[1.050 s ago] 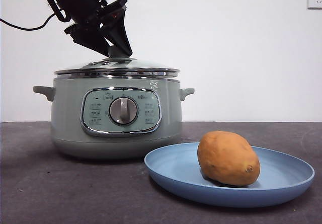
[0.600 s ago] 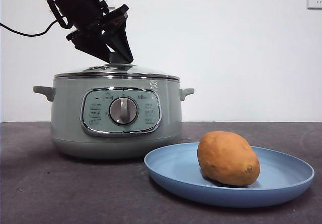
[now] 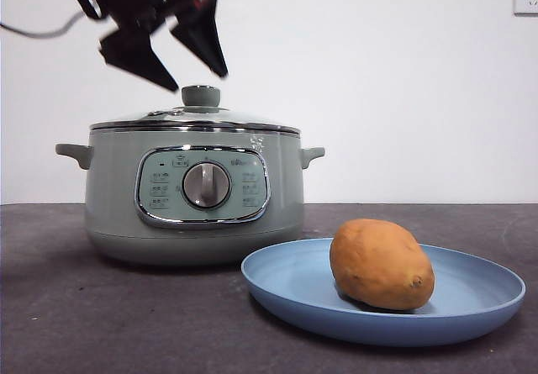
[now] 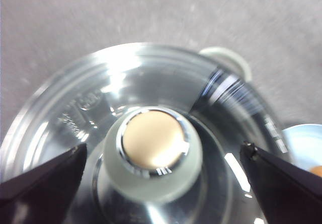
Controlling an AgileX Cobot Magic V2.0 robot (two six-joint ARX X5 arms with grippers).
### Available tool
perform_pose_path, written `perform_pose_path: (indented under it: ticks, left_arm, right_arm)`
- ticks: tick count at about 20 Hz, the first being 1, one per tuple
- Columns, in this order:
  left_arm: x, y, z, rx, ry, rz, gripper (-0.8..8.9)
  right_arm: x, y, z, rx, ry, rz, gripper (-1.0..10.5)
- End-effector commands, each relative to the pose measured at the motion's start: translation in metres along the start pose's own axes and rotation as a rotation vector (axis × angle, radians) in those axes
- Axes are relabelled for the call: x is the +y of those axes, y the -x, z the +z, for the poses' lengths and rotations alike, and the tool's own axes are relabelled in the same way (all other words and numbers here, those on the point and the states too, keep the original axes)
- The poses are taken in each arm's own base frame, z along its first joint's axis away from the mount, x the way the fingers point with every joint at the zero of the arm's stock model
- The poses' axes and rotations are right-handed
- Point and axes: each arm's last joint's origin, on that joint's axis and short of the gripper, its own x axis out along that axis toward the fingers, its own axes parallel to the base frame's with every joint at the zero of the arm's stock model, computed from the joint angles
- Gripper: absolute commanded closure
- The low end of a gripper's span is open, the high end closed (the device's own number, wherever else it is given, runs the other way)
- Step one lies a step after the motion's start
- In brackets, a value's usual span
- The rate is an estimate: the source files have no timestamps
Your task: Take the potato out from the steamer,put the potato on the plate,close the lid
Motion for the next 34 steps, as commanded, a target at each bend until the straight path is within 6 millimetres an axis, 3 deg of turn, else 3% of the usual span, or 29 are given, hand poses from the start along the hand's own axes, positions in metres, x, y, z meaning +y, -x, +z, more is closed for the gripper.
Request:
perform_pose_path:
  ticks: [1, 6, 8, 10, 12, 13, 16, 30, 34]
  left_arm:
    - [-0.008, 0.029, 0.004, -0.028, 0.008, -0.003, 2.41]
    - [-0.032, 0.107, -0.011, 0.033, 0.029, -0.021, 2.56]
    - [-0.042, 0.137, -0.022, 0.055, 0.036, -0.025, 4.70]
    - [-0.050, 0.163, -0.031, 0.056, 0.036, -0.025, 8.31]
    - [-0.057, 0.183, -0.039, 0.040, 0.031, -0.023, 8.20]
    - [-0.059, 0.190, -0.041, 0.026, 0.027, -0.020, 8.19]
    - [-0.062, 0.200, -0.043, 0.000, 0.021, -0.014, 8.18]
    - [-0.062, 0.199, -0.044, 0.005, 0.022, -0.013, 8.17]
    - [-0.059, 0.202, -0.037, -0.077, 0.005, 0.019, 8.17]
  right_arm:
    - [0.000, 0.001, -0.001, 0.011, 0.007, 0.001, 3.5]
    - [0.002, 0.002, -0.010, 0.124, 0.005, 0.121, 3.8]
    - [0.005, 0.002, -0.013, 0.170, 0.001, 0.218, 5.5]
    - [0.006, 0.003, -0.014, 0.186, -0.004, 0.276, 7.6]
    - [0.007, 0.003, -0.014, 0.189, -0.006, 0.289, 9.7]
    - [0.007, 0.003, -0.014, 0.189, -0.006, 0.289, 9.6]
    - [0.006, 0.003, -0.014, 0.188, -0.006, 0.285, 9.4]
    - [0.006, 0.003, -0.014, 0.189, -0.006, 0.284, 9.5]
    - [0.006, 0.003, -0.014, 0.189, -0.006, 0.284, 9.4]
